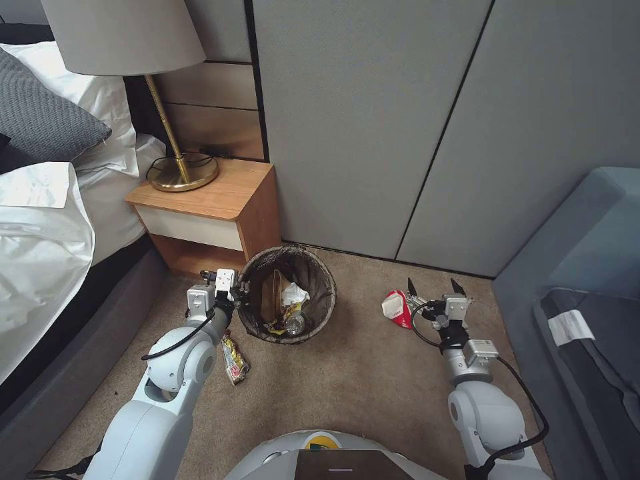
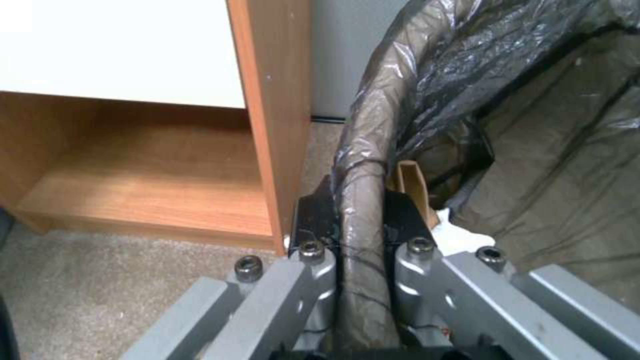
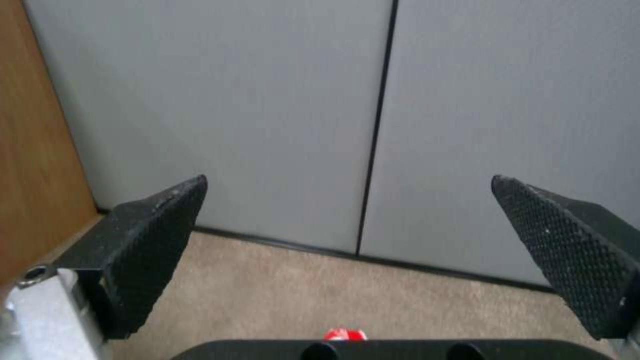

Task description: Pick up the trash bin, then pick up the garbage from the floor and place it into the trash bin.

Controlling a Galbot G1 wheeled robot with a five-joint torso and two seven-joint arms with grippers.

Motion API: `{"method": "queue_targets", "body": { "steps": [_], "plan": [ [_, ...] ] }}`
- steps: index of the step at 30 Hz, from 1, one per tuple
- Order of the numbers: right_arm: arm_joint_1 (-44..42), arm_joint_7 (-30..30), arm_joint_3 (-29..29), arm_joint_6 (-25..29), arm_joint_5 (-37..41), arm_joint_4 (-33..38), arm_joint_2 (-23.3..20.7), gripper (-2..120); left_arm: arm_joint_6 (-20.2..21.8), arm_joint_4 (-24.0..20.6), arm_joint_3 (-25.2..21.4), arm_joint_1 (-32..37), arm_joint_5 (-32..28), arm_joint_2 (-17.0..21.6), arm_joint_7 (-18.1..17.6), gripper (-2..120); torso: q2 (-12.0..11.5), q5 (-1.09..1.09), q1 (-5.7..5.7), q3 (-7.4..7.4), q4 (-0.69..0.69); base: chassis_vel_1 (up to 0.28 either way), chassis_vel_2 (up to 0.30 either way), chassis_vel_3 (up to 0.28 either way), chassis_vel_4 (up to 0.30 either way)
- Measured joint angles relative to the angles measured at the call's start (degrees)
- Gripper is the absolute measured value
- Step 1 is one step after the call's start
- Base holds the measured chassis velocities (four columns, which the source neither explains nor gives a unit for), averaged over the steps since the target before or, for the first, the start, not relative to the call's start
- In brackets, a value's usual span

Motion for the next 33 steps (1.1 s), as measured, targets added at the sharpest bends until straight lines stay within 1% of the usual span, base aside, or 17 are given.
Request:
{"method": "queue_targets", "body": {
  "steps": [3,8,10,11,14,15,18,19,20,22,23,25,26,27,30,31,33],
  "plan": [
    [1.5,0.5,-0.7,-1.3,0.7,-1.6,-0.9,100,0.0,-0.5,-0.3,0.4,-0.2,0.1,0.0,5,0.0,0.0,0.0,-0.01,0.0,0.0,0.0,0.0,0.0],
    [5.8,2.0,-2.3,-4.2,2.5,-6.5,-3.5,100,0.0,-1.4,-0.6,1.1,-0.4,0.2,0.0,5,0.0,0.01,0.0,-0.01,-0.01,0.0,0.0,0.0,0.0],
    [8.0,3.1,-3.4,-6.9,5.7,-8.6,-4.9,100,0.0,-1.9,-0.8,1.7,-0.4,0.2,0.0,5,0.0,0.01,0.0,-0.01,0.0,0.0,0.0,0.0,0.0],
    [8.0,3.1,-3.4,-6.9,5.7,-8.6,-4.9,100,0.0,-1.9,-0.8,1.7,-0.4,0.2,0.0,5,0.0,0.01,0.0,-0.01,0.0,0.0,0.0,0.0,0.0],
    [10.3,3.6,-4.5,-9.8,9.7,-11.0,-6.6,100,0.1,-2.5,-0.9,2.2,-0.4,0.5,0.0,5,0.0,0.01,0.0,-0.01,0.01,0.0,0.0,0.0,0.0],
    [10.3,3.6,-4.5,-9.8,9.7,-11.0,-6.6,100,0.1,-2.5,-0.9,2.2,-0.4,0.5,0.0,5,0.0,0.01,0.0,-0.01,0.01,0.0,0.0,0.0,0.0],
    [12.8,3.6,-5.6,-12.2,14.2,-15.2,-8.5,100,0.2,-3.2,-1.1,2.4,-0.5,0.7,0.0,5,0.0,0.01,0.0,-0.01,-0.01,0.0,0.0,0.0,0.0],
    [12.8,3.6,-5.6,-12.2,14.2,-15.2,-8.5,100,0.2,-3.2,-1.1,2.4,-0.5,0.7,0.0,5,0.0,0.01,0.0,-0.01,-0.01,0.0,0.0,0.0,0.0],
    [13.9,3.5,-6.1,-13.7,16.8,-17.4,-9.3,100,0.2,-3.2,-1.1,2.4,-0.6,0.8,0.0,5,0.0,0.01,0.0,-0.01,-0.01,0.0,0.0,0.0,0.0],
    [16.2,3.1,-6.7,-14.2,18.0,-22.1,-10.2,100,0.2,-3.1,-1.0,2.4,-0.5,0.8,0.0,5,0.0,0.02,0.0,-0.01,-0.01,0.0,0.0,0.0,0.0],
    [16.2,3.1,-6.7,-14.2,18.0,-22.1,-10.2,100,0.2,-3.1,-1.0,2.4,-0.5,0.8,0.0,5,0.0,0.02,0.0,-0.01,-0.01,0.0,0.0,0.0,0.0],
    [19.0,2.0,-7.3,-14.0,17.6,-27.6,-10.7,100,0.2,-3.1,-1.0,2.5,-0.5,0.7,0.0,5,0.0,0.01,0.0,0.0,-0.01,0.0,0.0,0.0,0.0],
    [20.1,1.3,-7.5,-13.6,17.0,-29.6,-10.8,100,0.2,-3.1,-1.0,2.5,-0.5,0.7,0.0,5,0.0,0.02,0.0,0.0,-0.01,0.0,0.0,0.0,0.0],
    [20.1,1.3,-7.5,-13.6,17.0,-29.6,-10.8,100,0.2,-3.1,-1.0,2.5,-0.5,0.7,0.0,5,0.0,0.02,0.0,0.0,-0.01,0.0,0.0,0.0,0.0],
    [24.7,-1.1,-8.4,-12.8,15.9,-37.1,-11.2,100,0.2,-3.0,-1.1,2.5,-0.5,0.8,0.0,5,0.0,0.01,0.0,0.0,0.0,0.0,0.0,0.0,0.0],
    [24.7,-1.1,-8.4,-12.8,15.9,-37.1,-11.2,100,0.2,-3.0,-1.1,2.5,-0.5,0.8,0.0,5,0.0,0.01,0.0,0.0,0.0,0.0,0.0,0.0,0.0],
    [26.6,-2.1,-9.0,-12.8,16.0,-40.2,-11.2,100,0.2,-2.9,-1.1,2.5,-0.4,0.7,0.0,5,0.0,0.01,0.0,0.0,0.0,0.0,0.0,0.0,0.0]
  ]
}}
